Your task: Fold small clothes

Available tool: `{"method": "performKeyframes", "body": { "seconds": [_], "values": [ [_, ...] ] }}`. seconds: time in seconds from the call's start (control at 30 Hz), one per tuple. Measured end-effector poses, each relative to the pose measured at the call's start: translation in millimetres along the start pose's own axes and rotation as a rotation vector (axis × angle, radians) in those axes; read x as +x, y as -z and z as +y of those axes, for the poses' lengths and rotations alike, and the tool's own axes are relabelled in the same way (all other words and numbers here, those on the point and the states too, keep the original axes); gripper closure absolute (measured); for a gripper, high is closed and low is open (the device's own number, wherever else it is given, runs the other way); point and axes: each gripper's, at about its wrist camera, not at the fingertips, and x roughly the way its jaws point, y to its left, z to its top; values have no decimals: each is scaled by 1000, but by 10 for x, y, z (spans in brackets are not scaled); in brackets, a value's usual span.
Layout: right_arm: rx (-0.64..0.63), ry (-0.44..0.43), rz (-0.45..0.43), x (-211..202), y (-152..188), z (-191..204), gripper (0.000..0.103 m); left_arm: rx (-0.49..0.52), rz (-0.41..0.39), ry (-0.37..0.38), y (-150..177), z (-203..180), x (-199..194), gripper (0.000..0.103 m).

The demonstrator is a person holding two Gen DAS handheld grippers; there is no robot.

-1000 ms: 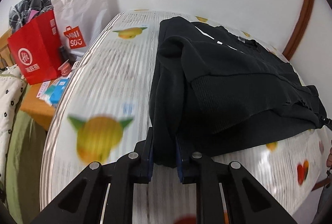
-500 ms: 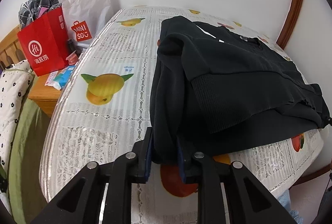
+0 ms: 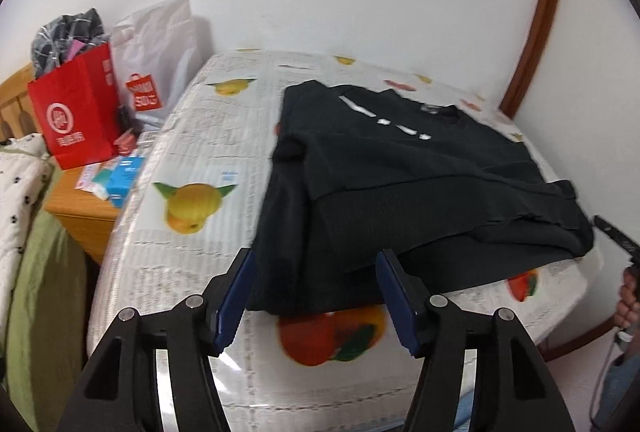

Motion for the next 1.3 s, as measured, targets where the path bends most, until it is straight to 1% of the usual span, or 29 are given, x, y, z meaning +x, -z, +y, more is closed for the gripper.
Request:
{"method": "performKeyframes", "body": {
  "seconds": [0.13, 0.27, 0.37, 0.43, 0.47, 0.5, 0.53, 0.57, 0.6, 0.7, 0.77, 0.87, 0.93, 1.03, 1.1, 1.2, 1.3],
  "values": [
    [36, -1, 35, 186, -4, -4, 58, -4, 13, 44, -14, -57, 102, 44],
    [106, -53, 53, 363, -22, -55, 58, -31, 36, 64, -57, -54, 264, 44],
    [141, -60, 87, 580, -68, -71, 58, -84, 70, 107, -119, -4, 431, 52],
    [162, -49, 106, 741, -106, -71, 58, -102, 95, 132, -154, -4, 536, 54],
    [170, -41, 115, 804, -124, -75, 58, -107, 104, 141, -170, -14, 580, 61],
    [177, -38, 120, 846, -143, -84, 60, -109, 119, 154, -191, -33, 630, 71],
    [181, -34, 122, 877, -168, -81, 63, -105, 128, 152, -212, -59, 664, 74],
    [175, -30, 120, 885, -199, -68, 76, -90, 128, 146, -249, -96, 679, 87],
    [159, -22, 120, 881, -235, -45, 85, -77, 126, 151, -276, -118, 669, 90],
    [127, -44, 85, 799, -365, -24, 88, -58, 82, 170, -438, -160, 563, 92],
    [115, -72, 63, 731, -485, -9, 88, -72, 51, 201, -591, -141, 485, 92],
    [134, -142, 5, 648, -735, -5, 88, -86, 8, 236, -826, -119, 456, 93],
    [166, -169, -25, 651, -887, -17, 88, -90, -7, 237, -969, -121, 493, 93],
    [227, -205, -45, 753, -1114, -78, 88, -85, -26, 227, -1168, -138, 609, 93],
    [271, -224, -46, 860, -1242, -118, 88, -95, -26, 217, -1280, -124, 738, 94],
    [339, -257, -30, 1107, -1417, -174, 88, -131, -11, 218, -1416, -86, 950, 94],
    [366, -254, -1, 1383, -1539, -161, 88, -151, 8, 215, -1495, -74, 1161, 95]
  ]
}}
